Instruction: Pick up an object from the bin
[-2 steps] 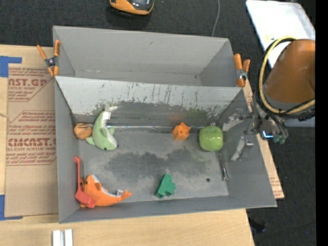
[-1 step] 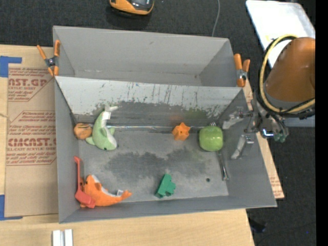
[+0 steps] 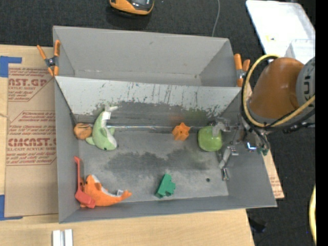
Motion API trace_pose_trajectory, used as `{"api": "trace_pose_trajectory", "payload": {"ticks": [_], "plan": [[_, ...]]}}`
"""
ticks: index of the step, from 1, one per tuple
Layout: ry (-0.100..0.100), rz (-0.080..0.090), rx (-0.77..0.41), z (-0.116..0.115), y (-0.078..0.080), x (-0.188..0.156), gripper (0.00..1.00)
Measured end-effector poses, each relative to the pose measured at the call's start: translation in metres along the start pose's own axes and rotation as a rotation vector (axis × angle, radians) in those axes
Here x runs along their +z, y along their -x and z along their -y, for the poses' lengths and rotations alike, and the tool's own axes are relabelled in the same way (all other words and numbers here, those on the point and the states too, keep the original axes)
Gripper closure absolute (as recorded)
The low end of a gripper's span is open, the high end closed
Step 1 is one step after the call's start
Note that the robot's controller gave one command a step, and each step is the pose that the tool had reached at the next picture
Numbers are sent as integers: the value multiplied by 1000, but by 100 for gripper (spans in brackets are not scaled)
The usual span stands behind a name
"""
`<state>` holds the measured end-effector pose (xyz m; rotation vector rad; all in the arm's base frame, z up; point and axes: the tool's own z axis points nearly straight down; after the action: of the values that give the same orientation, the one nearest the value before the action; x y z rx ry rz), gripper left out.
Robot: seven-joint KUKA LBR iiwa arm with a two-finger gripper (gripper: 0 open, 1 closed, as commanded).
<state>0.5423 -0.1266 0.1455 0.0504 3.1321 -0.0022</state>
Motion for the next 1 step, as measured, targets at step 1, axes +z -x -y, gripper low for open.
{"api": "trace_pose_trajectory", "payload": {"ticks": [1], "plan": [[-7, 69, 141, -14, 17, 44, 0]]}}
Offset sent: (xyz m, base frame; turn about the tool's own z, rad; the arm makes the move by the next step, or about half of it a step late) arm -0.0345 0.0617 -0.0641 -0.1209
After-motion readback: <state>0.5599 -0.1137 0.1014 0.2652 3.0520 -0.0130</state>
